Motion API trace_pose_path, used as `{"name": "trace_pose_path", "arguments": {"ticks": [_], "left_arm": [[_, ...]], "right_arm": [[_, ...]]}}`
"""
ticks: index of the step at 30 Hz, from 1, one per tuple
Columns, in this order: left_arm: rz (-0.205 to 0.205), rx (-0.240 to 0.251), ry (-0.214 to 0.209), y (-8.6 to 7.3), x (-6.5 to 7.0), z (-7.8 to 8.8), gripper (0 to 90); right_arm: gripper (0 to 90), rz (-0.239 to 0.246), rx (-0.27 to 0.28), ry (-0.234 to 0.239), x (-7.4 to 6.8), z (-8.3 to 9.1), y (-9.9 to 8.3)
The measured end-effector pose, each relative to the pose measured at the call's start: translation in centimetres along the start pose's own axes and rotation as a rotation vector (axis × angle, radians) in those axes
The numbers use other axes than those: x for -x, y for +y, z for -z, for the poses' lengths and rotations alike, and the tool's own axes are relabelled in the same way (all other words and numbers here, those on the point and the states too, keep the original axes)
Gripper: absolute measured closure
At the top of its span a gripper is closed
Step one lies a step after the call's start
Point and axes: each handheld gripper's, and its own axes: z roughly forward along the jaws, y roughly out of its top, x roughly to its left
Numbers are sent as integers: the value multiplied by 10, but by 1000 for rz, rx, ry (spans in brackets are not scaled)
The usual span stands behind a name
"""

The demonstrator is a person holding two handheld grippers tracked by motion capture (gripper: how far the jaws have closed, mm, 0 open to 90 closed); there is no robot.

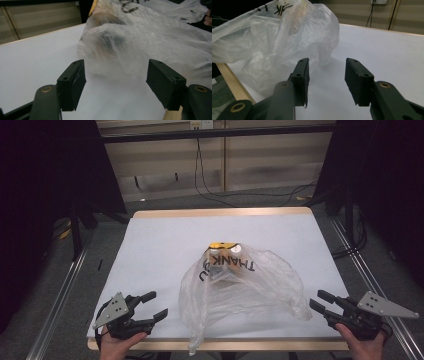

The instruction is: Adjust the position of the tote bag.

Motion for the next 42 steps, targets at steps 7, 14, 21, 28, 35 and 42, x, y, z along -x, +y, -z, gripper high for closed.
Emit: {"name": "trace_pose_path", "arguments": {"ticks": [7,14,21,28,35,42], "left_arm": [[7,0,-64,6,17,-3,398],[5,-3,-124,12,30,-3,417],[-3,-12,-174,14,42,-10,362],[-29,-34,-224,16,56,-13,326],[-51,-46,-237,18,64,-18,312],[-64,-52,-244,20,73,-29,203]], "right_arm": [[657,17,26,57,-12,8,10],[612,68,17,109,-27,10,25],[516,78,-19,157,-32,4,29],[444,91,-58,176,-38,-9,25],[401,127,-112,190,-41,-21,19],[406,136,-170,185,-41,-35,13]]}}
